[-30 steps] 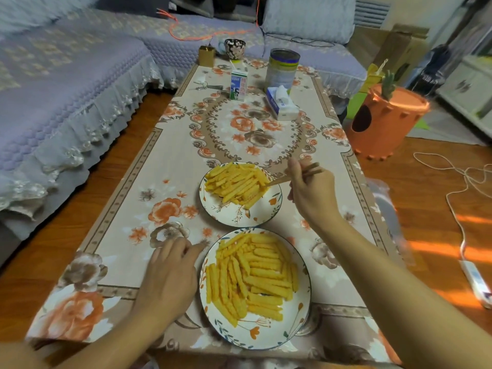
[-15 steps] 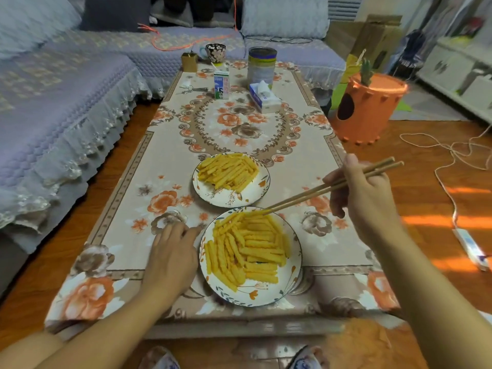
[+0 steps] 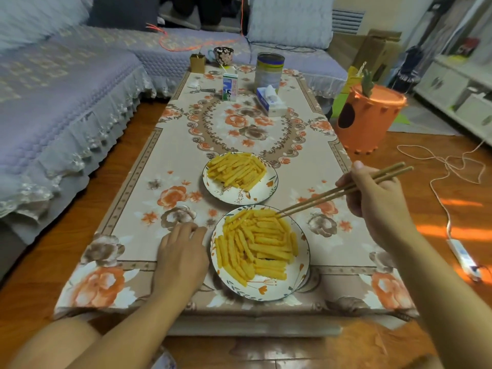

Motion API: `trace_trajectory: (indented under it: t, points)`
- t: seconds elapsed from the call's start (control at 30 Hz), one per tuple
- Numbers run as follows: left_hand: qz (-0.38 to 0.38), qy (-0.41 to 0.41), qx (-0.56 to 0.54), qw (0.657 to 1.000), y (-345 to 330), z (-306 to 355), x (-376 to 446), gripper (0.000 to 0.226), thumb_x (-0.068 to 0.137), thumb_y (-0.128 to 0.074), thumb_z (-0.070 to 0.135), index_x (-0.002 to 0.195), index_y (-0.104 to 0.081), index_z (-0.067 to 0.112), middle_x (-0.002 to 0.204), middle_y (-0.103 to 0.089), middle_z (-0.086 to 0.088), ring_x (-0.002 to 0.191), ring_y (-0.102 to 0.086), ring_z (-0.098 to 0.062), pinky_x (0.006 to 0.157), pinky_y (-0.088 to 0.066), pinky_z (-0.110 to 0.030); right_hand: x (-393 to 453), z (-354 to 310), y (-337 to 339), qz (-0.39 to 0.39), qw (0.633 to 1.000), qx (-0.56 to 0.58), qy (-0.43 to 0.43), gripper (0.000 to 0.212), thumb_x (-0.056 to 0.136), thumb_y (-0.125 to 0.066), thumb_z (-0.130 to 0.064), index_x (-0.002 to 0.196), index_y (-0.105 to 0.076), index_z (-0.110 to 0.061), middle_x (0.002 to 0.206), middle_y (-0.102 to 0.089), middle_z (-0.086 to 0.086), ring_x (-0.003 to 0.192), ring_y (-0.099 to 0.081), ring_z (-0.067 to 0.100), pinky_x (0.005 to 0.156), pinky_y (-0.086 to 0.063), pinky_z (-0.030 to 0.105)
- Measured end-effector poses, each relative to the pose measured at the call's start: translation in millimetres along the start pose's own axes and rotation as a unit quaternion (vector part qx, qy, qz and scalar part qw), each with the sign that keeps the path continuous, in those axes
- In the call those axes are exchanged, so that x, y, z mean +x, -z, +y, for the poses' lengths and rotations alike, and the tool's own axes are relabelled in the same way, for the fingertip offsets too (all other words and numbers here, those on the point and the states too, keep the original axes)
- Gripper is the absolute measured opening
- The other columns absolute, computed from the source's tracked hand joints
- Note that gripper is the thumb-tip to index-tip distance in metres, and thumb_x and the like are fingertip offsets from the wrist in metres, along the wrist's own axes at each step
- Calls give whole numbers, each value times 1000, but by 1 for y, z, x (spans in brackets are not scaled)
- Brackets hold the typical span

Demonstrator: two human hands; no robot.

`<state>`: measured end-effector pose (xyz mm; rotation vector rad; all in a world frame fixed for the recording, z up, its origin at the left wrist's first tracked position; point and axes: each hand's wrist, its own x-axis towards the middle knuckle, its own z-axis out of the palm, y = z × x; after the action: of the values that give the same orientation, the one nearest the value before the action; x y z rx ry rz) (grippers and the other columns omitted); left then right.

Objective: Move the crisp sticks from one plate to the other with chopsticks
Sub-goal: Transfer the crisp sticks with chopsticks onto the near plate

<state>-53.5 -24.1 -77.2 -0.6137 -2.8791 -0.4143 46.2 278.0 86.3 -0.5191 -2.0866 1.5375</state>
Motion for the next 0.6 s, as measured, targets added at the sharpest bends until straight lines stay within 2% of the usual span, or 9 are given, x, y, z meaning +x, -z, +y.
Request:
trace_trajectory:
  t: [0.1,0.2,0.33,0.47,0.6]
  points:
    - [-4,5,-13,1000,-1,-2,1,41,90,-58,12,130,-65,18,125,-60,-2,120,-52,-26,96,-46,-44,3,3,-16,-60,994,-86,12,54,108,-42,-44,74,-70,-13,51,-49,1,46,-41,13,47,-34,30]
    - [-7,12,-17,1000,-2,-3,-1,43,88,-60,10,130,-65,19,125,-59,-1,120,-52,-26,96,-47,-43,4,2,-21,-77,991,-107,9,53,109,-42,-41,74,-70,-11,52,-48,3,46,-41,12,47,-33,27]
    - [-13,16,-18,1000,-2,-2,-1,44,88,-60,12,131,-64,20,127,-59,-1,121,-52,-26,97,-48,-44,20,-13,-25,-21,999,-38,11,52,110,-42,-34,75,-65,-2,59,-41,15,45,-36,12,45,-30,26]
    - [-18,22,-7,1000,0,0,-3,45,90,-58,12,134,-62,20,132,-57,-2,126,-50,-27,100,-48,-45,52,-8,-45,34,999,-26,9,45,109,-48,-32,82,-68,-3,57,-52,12,38,-45,11,40,-38,24]
    - [-22,28,1,999,-2,0,-1,44,93,-57,14,136,-61,21,136,-57,-3,130,-49,-27,103,-46,-46,71,15,-93,75,993,-77,38,46,105,-52,-38,77,-68,-7,57,-63,12,45,-63,23,49,-55,41]
